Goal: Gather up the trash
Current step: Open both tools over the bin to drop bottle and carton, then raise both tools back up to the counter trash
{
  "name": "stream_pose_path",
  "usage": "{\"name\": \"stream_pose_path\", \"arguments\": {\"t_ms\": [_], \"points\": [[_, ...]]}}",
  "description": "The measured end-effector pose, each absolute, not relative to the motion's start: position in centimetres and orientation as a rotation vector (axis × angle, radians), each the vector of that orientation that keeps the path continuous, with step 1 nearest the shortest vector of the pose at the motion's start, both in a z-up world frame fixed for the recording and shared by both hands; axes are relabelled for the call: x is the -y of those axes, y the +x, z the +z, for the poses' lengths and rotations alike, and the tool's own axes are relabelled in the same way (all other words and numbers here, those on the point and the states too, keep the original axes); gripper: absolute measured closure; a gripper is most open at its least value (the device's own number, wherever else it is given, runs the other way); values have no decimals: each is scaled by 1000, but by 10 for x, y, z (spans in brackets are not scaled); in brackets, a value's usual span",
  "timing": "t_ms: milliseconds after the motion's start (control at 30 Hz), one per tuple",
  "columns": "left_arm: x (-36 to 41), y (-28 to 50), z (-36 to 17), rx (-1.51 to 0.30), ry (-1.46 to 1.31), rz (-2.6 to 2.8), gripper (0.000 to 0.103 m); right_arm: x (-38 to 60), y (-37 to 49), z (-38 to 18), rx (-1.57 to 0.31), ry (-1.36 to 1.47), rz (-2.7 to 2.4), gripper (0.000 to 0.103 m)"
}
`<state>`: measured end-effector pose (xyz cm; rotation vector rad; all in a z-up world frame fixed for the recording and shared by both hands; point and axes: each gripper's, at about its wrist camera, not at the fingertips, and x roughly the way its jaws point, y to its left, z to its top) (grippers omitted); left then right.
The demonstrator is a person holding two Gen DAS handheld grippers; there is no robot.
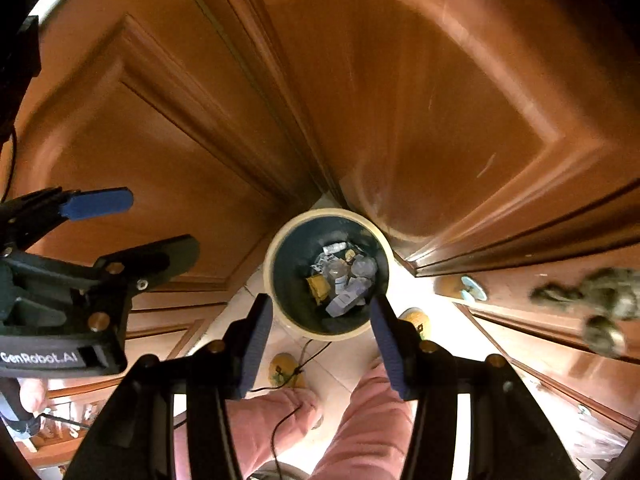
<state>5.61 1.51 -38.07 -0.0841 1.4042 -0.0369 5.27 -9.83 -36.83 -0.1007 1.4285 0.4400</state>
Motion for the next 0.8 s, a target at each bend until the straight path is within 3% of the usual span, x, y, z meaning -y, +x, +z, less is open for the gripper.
{"name": "stream_pose_path", "arguments": {"t_ms": [267, 533, 800], "points": [[-9, 53, -281, -1304, -71, -48, 16, 106, 45, -277, -1375, -62, 481, 52], [4, 62, -173, -1157, -28, -71, 16, 126, 51, -168, -1231, -79, 493, 52], [32, 88, -90, -1020, 45, -104, 15, 155, 70, -94, -1094, -64, 480, 52]]}}
